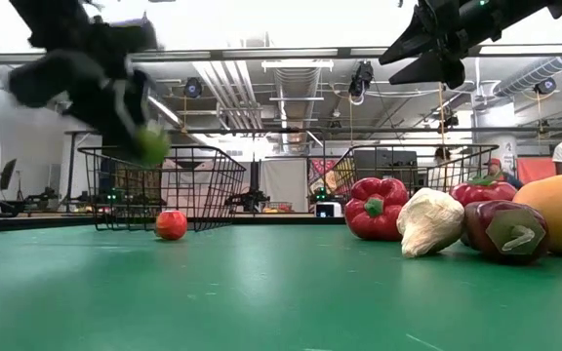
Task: Sort produce into baskets
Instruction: Put the lime into the black wire basket
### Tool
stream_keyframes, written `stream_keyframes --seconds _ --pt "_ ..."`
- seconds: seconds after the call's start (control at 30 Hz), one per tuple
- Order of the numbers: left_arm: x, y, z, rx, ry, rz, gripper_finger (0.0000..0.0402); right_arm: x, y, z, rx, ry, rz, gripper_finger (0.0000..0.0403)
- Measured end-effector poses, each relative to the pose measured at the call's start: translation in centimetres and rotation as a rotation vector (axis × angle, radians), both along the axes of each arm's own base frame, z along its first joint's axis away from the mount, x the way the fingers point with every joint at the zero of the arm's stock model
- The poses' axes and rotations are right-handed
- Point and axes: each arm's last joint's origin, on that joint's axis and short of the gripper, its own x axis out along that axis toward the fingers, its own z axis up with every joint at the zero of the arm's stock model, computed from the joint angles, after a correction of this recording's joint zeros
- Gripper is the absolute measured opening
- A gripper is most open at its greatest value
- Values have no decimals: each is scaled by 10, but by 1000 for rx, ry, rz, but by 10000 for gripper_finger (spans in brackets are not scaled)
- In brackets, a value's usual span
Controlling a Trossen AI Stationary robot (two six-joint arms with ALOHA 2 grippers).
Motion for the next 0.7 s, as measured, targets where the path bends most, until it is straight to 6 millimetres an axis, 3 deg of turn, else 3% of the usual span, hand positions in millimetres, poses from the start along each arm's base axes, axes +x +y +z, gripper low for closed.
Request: stream_keyframes --seconds 0.13,0.33,0.47,0.7 --pt "-12 24 42 170 -174 106 174 0 0 0 0 0 0 267" --pt "-23 84 84 152 -297 307 174 0 0 0 0 -4 0 272" --pt "-26 129 90 31 -293 382 174 0 0 0 2 -6 -1 268" --pt "-34 192 71 -76 -229 583 171 0 0 0 3 -6 -1 259"
